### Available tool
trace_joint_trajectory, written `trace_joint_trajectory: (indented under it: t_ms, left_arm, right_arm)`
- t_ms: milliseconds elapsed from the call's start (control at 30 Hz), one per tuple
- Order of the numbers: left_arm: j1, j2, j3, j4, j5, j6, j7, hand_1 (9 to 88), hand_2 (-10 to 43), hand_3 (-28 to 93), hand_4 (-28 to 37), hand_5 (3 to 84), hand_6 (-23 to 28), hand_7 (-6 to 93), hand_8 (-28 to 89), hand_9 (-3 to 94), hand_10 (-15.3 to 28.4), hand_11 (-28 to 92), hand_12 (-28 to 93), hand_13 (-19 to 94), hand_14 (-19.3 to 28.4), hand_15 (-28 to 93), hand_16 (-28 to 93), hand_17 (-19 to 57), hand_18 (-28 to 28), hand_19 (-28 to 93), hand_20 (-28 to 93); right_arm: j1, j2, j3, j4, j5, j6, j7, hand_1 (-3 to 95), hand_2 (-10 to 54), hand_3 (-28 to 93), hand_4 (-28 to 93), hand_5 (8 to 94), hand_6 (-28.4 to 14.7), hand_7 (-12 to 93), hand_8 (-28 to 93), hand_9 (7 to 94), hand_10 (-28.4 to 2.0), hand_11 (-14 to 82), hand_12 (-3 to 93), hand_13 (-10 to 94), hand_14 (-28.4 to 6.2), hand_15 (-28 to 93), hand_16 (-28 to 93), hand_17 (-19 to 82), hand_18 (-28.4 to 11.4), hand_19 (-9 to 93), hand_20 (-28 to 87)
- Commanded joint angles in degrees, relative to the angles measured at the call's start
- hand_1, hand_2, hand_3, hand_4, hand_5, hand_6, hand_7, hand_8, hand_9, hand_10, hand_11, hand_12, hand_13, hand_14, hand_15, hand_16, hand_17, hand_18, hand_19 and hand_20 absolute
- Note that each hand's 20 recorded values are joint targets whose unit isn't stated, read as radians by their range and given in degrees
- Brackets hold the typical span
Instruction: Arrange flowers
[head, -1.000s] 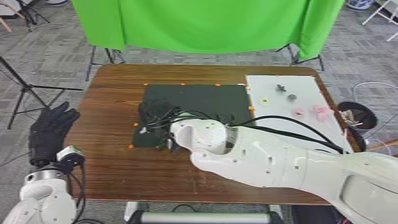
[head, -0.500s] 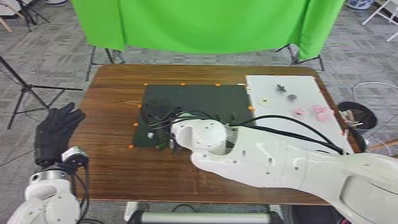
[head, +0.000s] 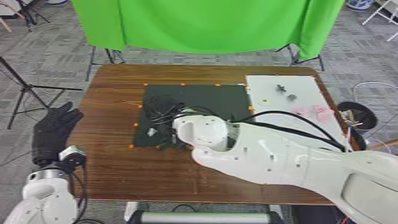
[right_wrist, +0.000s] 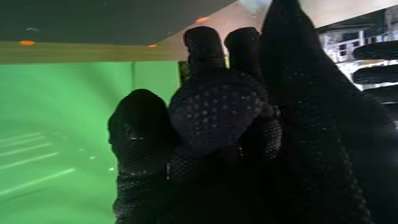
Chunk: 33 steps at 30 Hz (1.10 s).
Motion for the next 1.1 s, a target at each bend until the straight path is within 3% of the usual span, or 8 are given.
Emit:
trace_joint_trajectory:
  t_ms: [33,233,433,567,700,800,900,1100]
  left_arm:
    - [1.3,-0.49,0.09,-0.86,0.32,0.4,-0.15,25.3,13.3,69,-28.3,52.9,4.7,13.0,-8,49.8,13.9,21,11,42,15.7,21,-3,14.6,9.1,4,20]
    - [2.2,-0.82,-0.16,-1.3,0.28,0.63,-0.16,25.7,13.1,69,-28.3,52.9,4.7,13.1,-8,49.7,13.9,21,11,42,15.7,21,-3,14.5,9.1,4,20]
    - [3.2,-1.06,-0.24,-1.91,0.22,1.09,-0.1,26.0,13.1,69,-28.3,52.9,4.7,13.0,-8,49.7,13.9,21,11,42,15.7,21,-3,14.6,9.1,4,20]
    - [3.4,-1.22,-0.46,-1.77,0.19,0.88,-0.14,26.1,13.1,69,-28.3,52.9,4.7,13.0,-8,49.7,13.9,21,11,42,15.6,21,-3,14.5,9.2,4,20]
    - [4.0,-1.27,-0.47,-2.29,0.08,1.12,0.14,26.2,13.1,69,-28.3,52.9,4.8,13.0,-8,49.7,13.8,21,11,42,15.6,21,-3,14.6,9.2,4,20]
    - [3.9,-1.35,-0.56,-2.12,0.22,0.84,-0.11,26.2,13.1,69,-28.3,52.9,4.8,13.0,-8,49.8,13.8,21,11,42,15.6,21,-3,14.5,9.2,4,20]
    - [3.1,-1.26,-0.16,-1.71,0.43,0.23,-0.4,26.3,13.1,69,-28.3,52.9,4.8,13.0,-8,49.8,13.9,21,11,42,15.6,21,-3,14.5,9.2,4,20]
    - [4.0,-1.25,0.15,-2.39,0.31,1.01,-0.39,26.4,13.2,69,-28.3,52.8,4.7,13.0,-8,49.7,13.9,21,11,42,15.6,21,-3,14.5,9.2,4,20]
  right_arm:
    - [2.3,2.3,1.5,-1.1,-0.5,0.8,1.3,47.9,-9.5,72,-14,62.2,2.8,19,-8,67.0,-12.2,17.8,19.5,90,-1.4,60,30,65,-10.0,93,48]
    - [2.9,7.4,4.4,-5.6,-0.1,1.5,1.7,48.3,-9.5,72,-14,62.1,2.7,19,-7,66.9,-12.2,17.9,19.5,90,-1.4,60,30,65,-10.0,93,48]
    - [1.2,17.3,11.2,-11.7,-0.3,4.0,2.8,48.7,-9.5,71,-14,62.7,2.3,19,-2,67.0,-12.2,17.9,19.5,90,-1.4,60,30,65,-10.2,93,49]
    - [-0.4,23.6,15.9,-13.2,0.0,4.6,5.1,45.6,-9.5,71,-14,64.0,1.4,18,-3,67.6,-12.4,17.8,19.5,90,-1.6,60,30,65,-10.3,93,49]
    - [-1.7,28.0,19.1,-12.5,0.5,2.0,7.7,39.8,-9.5,70,-14,61.7,0.3,17,-9,66.8,-13.4,17.3,19.6,89,-2.3,60,30,65,-10.9,93,50]
    - [-1.9,30.7,19.9,-11.8,0.7,-2.4,9.3,34.2,-9.5,69,-14,59.6,-0.5,15,-9,65.5,-14.9,16.3,19.6,89,-3.0,60,30,64,-11.6,93,50]
    - [-4.7,34.8,22.6,-13.5,0.3,-3.0,11.3,30.9,-9.5,67,-13,58.0,-0.8,14,-8,64.1,-15.8,15.2,19.7,88,-3.7,60,30,62,-12.9,93,51]
    - [-12.1,41.2,29.7,-16.2,1.5,-7.7,13.2,27.6,-9.5,66,-13,57.6,-0.9,12,-7,64.6,-16.5,15.2,20.3,87,-4.5,61,30,62,-13.3,93,51]
